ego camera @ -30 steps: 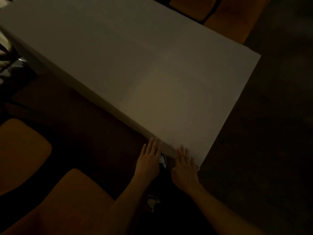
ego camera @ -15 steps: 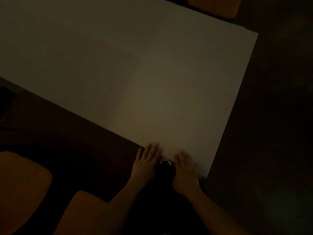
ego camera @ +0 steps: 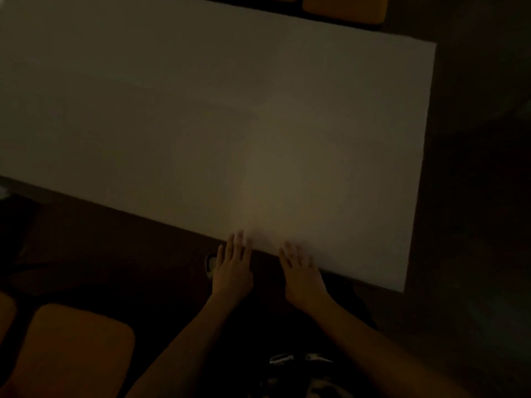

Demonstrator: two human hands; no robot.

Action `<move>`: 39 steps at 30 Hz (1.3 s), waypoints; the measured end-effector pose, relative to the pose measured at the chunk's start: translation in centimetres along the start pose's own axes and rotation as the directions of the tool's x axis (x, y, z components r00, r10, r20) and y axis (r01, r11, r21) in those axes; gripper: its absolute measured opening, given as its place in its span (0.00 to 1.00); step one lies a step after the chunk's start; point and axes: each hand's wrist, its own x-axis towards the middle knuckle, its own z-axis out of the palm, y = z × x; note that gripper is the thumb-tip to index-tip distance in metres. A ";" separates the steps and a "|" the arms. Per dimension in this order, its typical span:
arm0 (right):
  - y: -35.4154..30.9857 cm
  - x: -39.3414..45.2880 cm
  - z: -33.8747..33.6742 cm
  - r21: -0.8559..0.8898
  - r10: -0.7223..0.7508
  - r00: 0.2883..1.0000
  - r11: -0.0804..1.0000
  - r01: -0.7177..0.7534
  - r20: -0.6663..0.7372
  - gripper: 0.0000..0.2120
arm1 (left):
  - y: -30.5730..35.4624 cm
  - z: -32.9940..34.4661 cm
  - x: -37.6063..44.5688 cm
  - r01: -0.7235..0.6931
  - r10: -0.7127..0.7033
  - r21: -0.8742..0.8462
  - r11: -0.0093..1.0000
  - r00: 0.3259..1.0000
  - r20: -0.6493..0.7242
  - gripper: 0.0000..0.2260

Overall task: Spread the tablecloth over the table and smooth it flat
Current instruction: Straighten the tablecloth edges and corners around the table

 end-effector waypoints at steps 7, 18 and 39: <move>-9.5 6.0 0.9 0.147 0.186 0.979 0.974 -0.172 -0.084 0.34 | -11.1 0.9 4.2 -0.294 0.292 0.027 0.955 0.954 0.059 0.38; -10.7 3.5 2.3 0.416 0.626 0.779 0.704 -0.576 0.020 0.35 | -25.9 -2.0 3.3 -0.091 0.089 -0.068 0.994 0.996 -0.021 0.33; -40.2 22.9 -7.2 0.345 0.315 0.945 0.900 -0.267 -0.091 0.36 | -47.1 -5.1 8.7 -0.386 0.384 0.042 0.921 0.922 0.059 0.27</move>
